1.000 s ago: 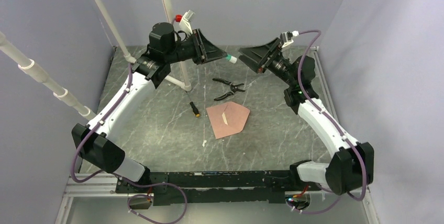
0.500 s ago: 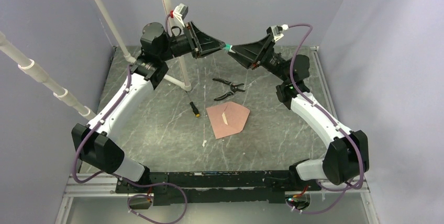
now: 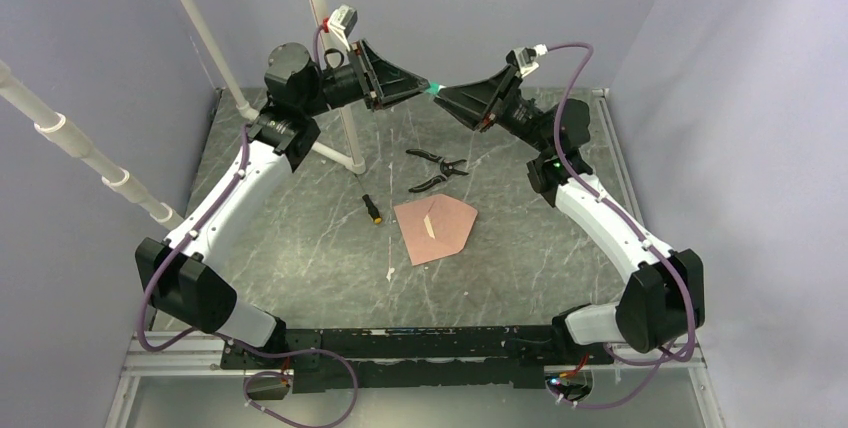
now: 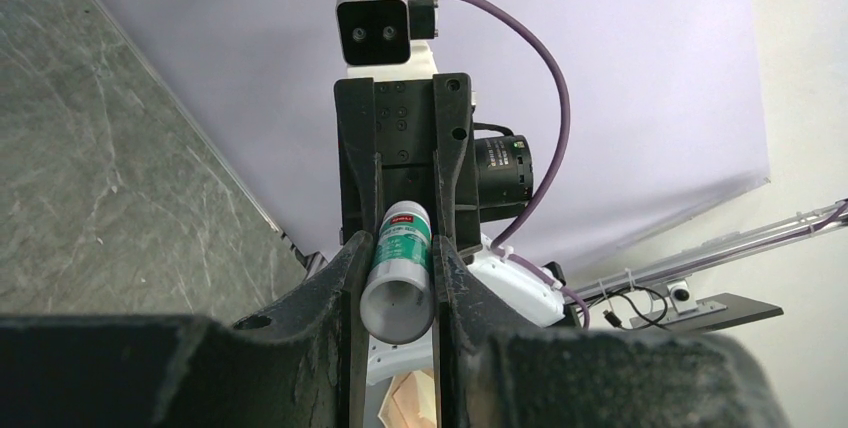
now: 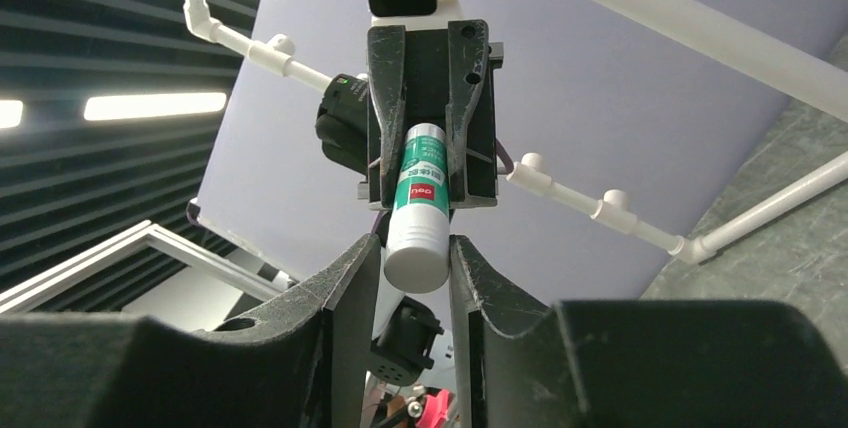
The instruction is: Place the letter into the envelope and seal it
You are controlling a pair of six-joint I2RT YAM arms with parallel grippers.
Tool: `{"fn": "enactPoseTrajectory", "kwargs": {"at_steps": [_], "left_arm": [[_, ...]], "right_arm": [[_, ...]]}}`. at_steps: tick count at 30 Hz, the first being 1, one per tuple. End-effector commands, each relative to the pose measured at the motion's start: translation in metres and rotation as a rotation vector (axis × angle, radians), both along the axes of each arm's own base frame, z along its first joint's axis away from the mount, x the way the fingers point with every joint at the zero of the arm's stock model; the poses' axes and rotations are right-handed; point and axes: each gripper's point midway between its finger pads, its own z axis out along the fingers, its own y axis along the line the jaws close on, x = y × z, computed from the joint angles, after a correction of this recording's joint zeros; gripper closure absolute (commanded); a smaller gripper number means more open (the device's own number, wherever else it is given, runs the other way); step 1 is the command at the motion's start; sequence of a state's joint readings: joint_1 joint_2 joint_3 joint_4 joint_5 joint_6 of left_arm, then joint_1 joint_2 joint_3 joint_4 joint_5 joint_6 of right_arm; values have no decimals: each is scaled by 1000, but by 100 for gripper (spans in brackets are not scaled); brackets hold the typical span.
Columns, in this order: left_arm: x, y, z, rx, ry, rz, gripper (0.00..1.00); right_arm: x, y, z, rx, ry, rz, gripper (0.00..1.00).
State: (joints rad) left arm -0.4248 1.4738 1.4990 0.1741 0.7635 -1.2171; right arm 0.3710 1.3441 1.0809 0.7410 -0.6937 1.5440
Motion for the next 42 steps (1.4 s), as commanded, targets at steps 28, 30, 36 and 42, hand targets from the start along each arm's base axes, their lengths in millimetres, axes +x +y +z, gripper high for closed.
{"fn": "enactPoseTrajectory", "kwargs": {"at_steps": [28, 30, 36, 42], "left_arm": [[-2, 12, -6, 50, -28, 40, 98], [1, 17, -6, 32, 0, 42, 98], [8, 38, 2, -52, 49, 66, 98], [17, 54, -3, -53, 71, 146, 98]], "right_arm": [[-9, -4, 18, -81, -153, -52, 100], [-15, -10, 21, -64, -213, -57, 100], [-29, -39, 30, 5, -377, -83, 100], [-37, -51, 34, -37, -498, -124, 100]]}}
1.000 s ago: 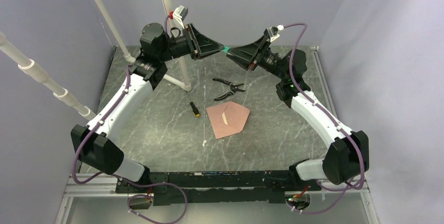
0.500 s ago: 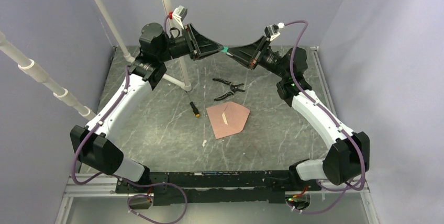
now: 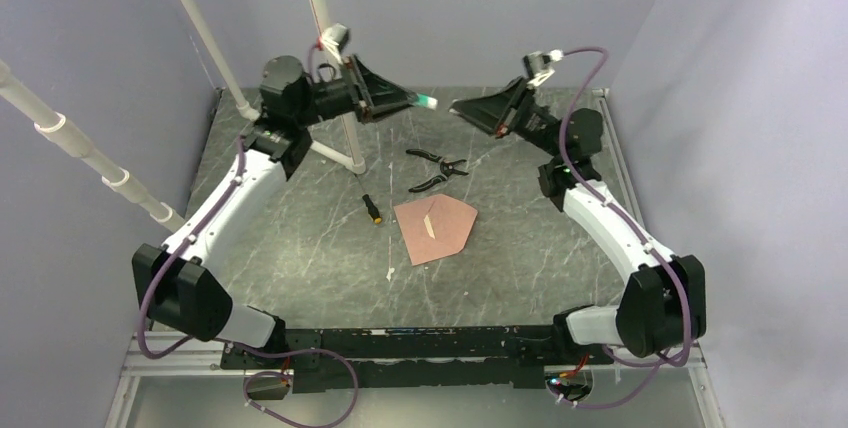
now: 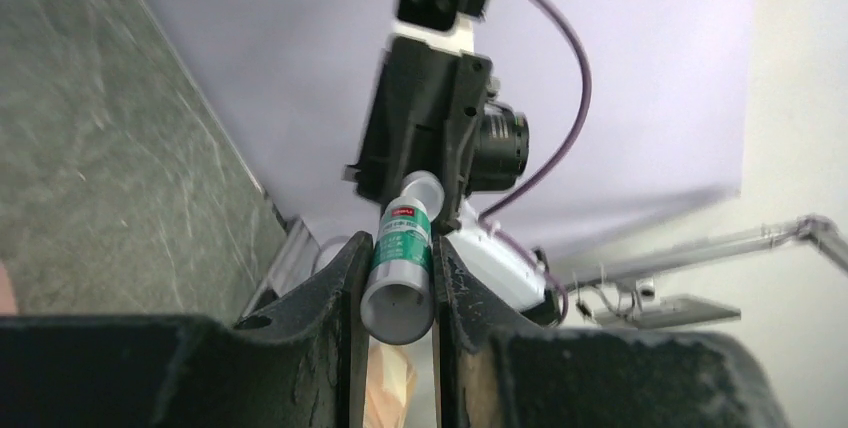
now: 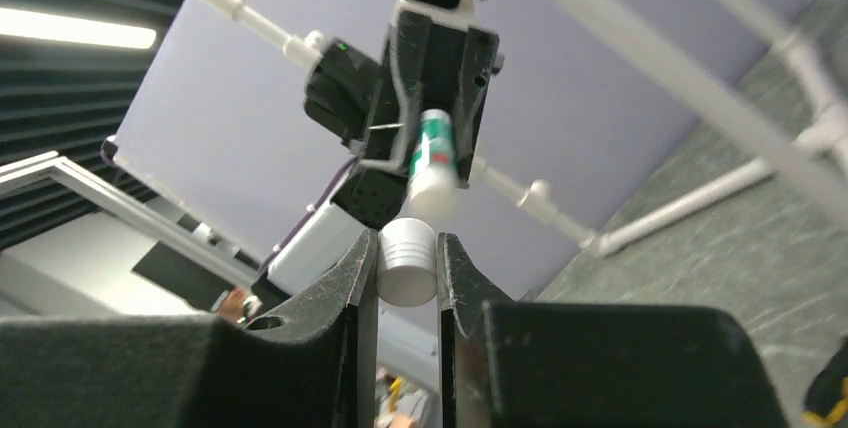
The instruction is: Place the letter into the envelope and seal it
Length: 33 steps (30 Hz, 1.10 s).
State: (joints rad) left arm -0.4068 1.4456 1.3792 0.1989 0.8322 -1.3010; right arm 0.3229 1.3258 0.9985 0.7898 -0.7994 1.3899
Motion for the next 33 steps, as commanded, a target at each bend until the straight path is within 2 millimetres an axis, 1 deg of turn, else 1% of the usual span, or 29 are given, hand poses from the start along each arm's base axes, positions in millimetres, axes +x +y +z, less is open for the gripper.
{"fn": "enactPoseTrajectory", "kwargs": {"at_steps": [1, 4, 6, 8, 10, 11, 13, 15, 16, 17, 18, 20, 21, 22, 24, 27, 30, 33], "left_arm": [[27, 51, 29, -50, -57, 215, 98], [30, 56, 25, -62, -41, 236, 98], [31, 57, 23, -56, -43, 233, 98], [33, 57, 18, -26, -41, 234, 98], [36, 58, 11, 23, -52, 255, 97], [36, 59, 7, 53, -54, 264, 98], [36, 59, -1, 107, -84, 268, 98], [34, 55, -10, 154, -87, 252, 98], [32, 53, -18, 196, -100, 239, 98], [31, 49, -20, 222, -132, 228, 98], [28, 46, -28, 263, -135, 209, 98], [24, 40, -38, 325, -162, 190, 98], [23, 37, -42, 354, -183, 191, 97], [21, 34, -44, 377, -208, 189, 98], [18, 28, -49, 419, -257, 182, 97], [13, 19, -56, 478, -327, 150, 98], [6, 7, -65, 534, -384, 105, 98], [3, 0, -74, 565, -404, 59, 98]], "right_arm": [[-33, -43, 67, 73, -378, -94, 100], [-28, -50, 60, 50, -374, -106, 100], [-20, -51, 50, 14, -343, -115, 100], [-3, -51, 32, -74, -279, -161, 100], [22, -56, 4, -235, -207, -275, 100], [36, -63, -16, -333, -139, -336, 100], [59, -82, -62, -540, 0, -449, 100], [71, -104, -110, -721, 129, -520, 100], [75, -113, -132, -799, 186, -545, 100], [75, -122, -153, -873, 239, -560, 100], [76, -130, -173, -939, 280, -570, 100], [75, -147, -209, -1063, 379, -601, 100], [73, -152, -227, -1123, 416, -589, 100], [72, -157, -242, -1174, 448, -588, 100], [71, -160, -266, -1263, 484, -570, 100], [72, -160, -295, -1396, 513, -541, 100], [75, -159, -317, -1489, 530, -509, 100], [79, -152, -334, -1544, 535, -466, 100]]}}
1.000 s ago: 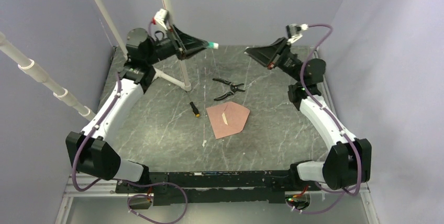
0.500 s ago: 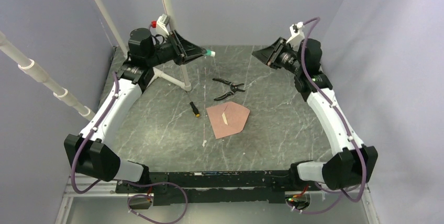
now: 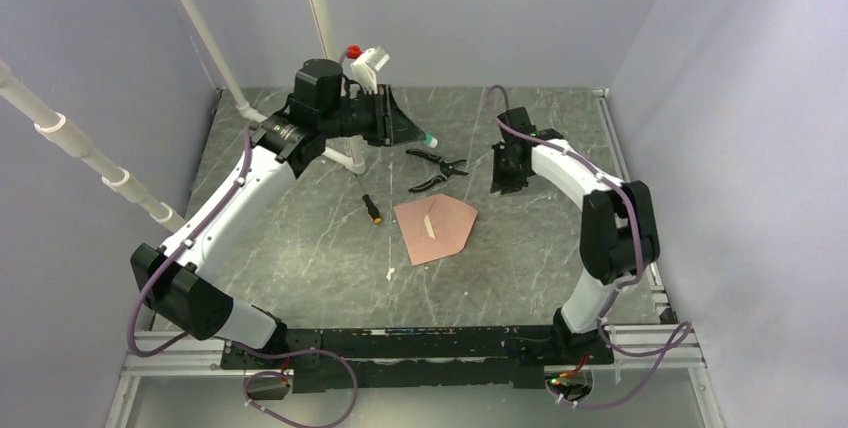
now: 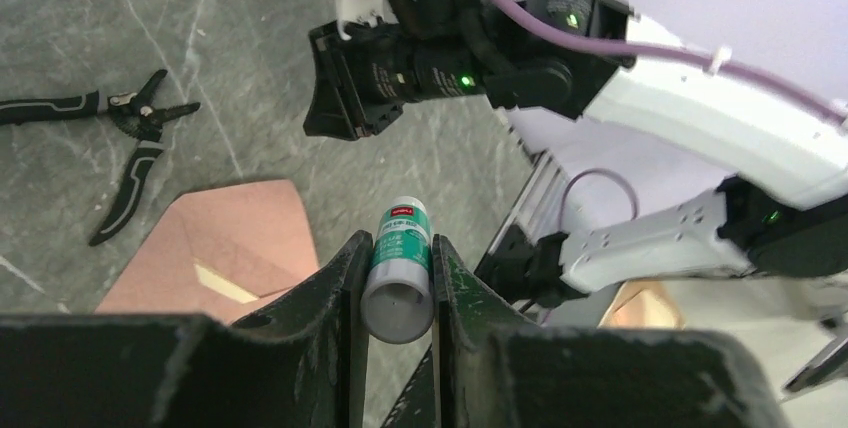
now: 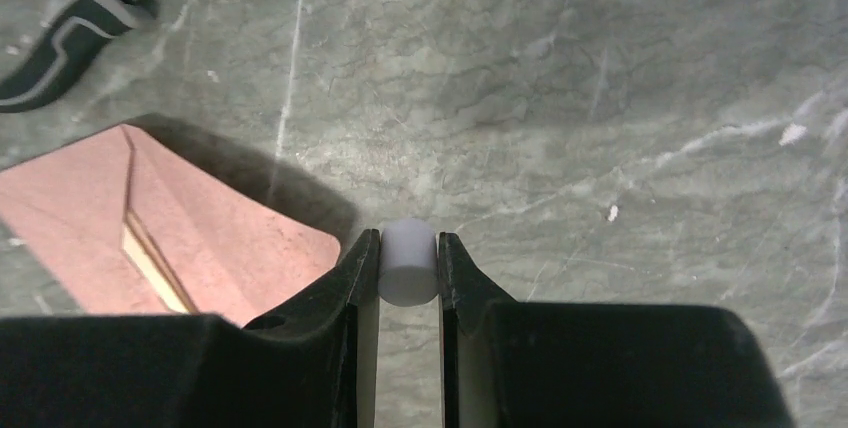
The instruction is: Place the letter into the envelope and seal it
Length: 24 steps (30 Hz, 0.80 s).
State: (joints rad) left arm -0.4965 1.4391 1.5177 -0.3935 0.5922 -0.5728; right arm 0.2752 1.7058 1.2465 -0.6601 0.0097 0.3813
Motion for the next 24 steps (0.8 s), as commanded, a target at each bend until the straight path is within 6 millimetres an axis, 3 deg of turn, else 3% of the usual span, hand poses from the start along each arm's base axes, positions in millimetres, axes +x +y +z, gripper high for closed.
{"fn": "enactPoseTrajectory", "kwargs": {"at_steps": [1, 14, 18, 24], "left_arm": [[0, -5, -5, 98, -102, -56, 98], [-4, -12, -29, 147, -67, -119, 98], [-2, -13, -34, 156, -60, -116, 97], [1, -12, -35, 169, -67, -106, 97]], "right_arm": [[14, -3, -4, -119, 3, 47, 100], [37, 4, -48, -195, 56, 75, 97], [39, 3, -54, -201, 58, 71, 87], [39, 5, -49, -192, 47, 79, 62]]}}
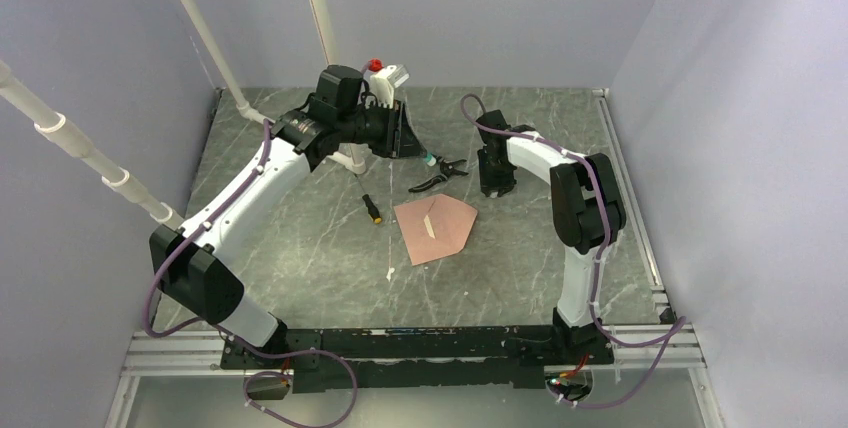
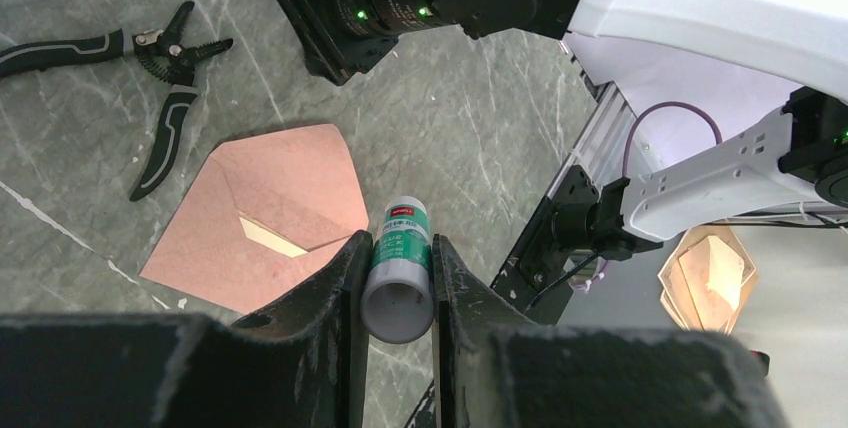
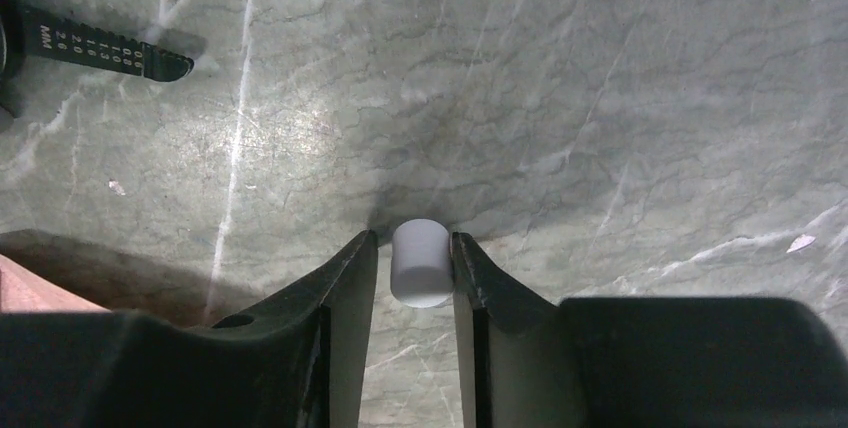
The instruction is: Place the letter into the envelope and seal it
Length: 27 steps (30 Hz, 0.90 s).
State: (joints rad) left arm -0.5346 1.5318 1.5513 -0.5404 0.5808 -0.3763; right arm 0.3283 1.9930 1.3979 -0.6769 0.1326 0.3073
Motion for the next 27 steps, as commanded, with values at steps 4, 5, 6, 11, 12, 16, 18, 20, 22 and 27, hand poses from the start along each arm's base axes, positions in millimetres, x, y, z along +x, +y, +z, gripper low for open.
{"fn": "enactPoseTrajectory", "kwargs": {"at_steps": [4, 5, 6, 11, 12, 16, 18, 20, 22, 27], "left_arm": [[4, -2, 21, -16, -79, -11, 98], [4, -3, 22, -18, -81, -11, 98], [4, -2, 23, -19, -82, -10, 98], [5, -3, 25, -26, -85, -4, 98], [4, -3, 27, -30, -85, -7, 98], [2, -4, 31, -42, -89, -17, 98], [1, -5, 30, -45, -84, -25, 98], [0, -6, 30, -50, -78, -31, 98], [-1, -8, 31, -57, -73, -40, 98], [-4, -13, 39, -83, -53, -71, 97]], "right_arm": [[15, 6, 22, 16, -70, 20, 51], [16, 6, 25, 25, -79, 20, 50], [17, 7, 30, 34, -89, 20, 48], [24, 9, 56, 58, -145, 19, 43], [25, 9, 63, 61, -162, 16, 42], [28, 21, 112, 153, -297, 71, 41], [26, 30, 142, 216, -386, 139, 41], [18, 41, 168, 287, -470, 234, 41], [6, 60, 194, 385, -554, 379, 41], [-66, 116, 259, 700, -726, 819, 36]]}}
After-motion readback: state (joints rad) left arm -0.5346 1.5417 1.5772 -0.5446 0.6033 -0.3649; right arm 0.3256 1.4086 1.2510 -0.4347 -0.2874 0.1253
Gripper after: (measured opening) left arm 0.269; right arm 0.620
